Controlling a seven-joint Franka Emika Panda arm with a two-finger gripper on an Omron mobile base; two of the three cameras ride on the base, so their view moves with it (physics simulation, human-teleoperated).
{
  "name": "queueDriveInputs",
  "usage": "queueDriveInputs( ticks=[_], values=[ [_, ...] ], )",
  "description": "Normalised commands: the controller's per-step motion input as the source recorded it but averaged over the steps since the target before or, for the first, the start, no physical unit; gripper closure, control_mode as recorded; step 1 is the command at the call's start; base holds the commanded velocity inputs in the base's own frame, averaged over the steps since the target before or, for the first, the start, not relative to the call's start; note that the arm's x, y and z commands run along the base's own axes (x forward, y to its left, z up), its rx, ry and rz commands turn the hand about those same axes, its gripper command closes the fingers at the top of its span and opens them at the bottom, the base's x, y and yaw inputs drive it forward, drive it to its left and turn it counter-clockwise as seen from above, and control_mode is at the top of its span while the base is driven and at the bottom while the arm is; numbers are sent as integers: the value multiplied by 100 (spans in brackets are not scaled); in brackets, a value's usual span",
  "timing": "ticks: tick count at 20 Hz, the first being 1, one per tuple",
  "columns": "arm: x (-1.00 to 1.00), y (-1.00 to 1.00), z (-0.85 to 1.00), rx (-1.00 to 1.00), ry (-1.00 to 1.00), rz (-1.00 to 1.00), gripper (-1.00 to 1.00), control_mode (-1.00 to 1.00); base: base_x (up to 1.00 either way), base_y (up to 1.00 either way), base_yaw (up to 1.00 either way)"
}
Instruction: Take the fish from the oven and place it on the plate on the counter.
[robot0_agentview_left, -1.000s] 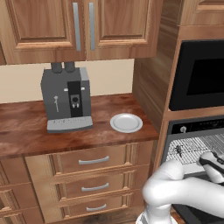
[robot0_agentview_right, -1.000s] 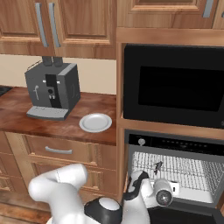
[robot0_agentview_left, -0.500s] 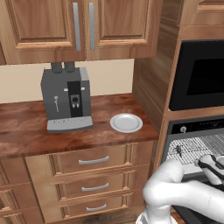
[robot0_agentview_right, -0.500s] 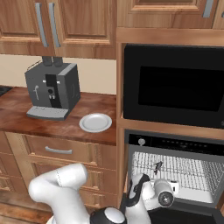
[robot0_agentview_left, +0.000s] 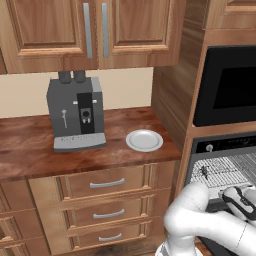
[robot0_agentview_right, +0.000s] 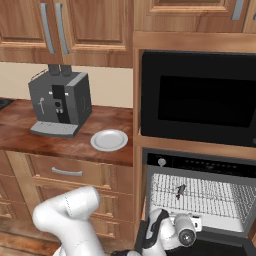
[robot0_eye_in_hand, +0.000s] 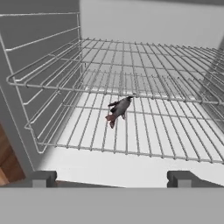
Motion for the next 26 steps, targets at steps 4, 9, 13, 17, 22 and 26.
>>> queueDriveInputs(
  ticks=[4,9,13,17,22,26],
  values=[
    [16,0,-19,0,-8,2,-100,-100,0,0,0],
    [18,-4,6,1,-17,1,-100,-100,0,0,0],
    [23,-21,6,7,-13,0,-100,-100,0,0,0],
    [23,-29,-5,6,-2,0,-100,-100,0,0,0],
    [22,-27,-39,3,0,0,-100,-100,0,0,0],
    [23,-24,-63,1,0,0,-100,-100,0,0,0]
  ],
)
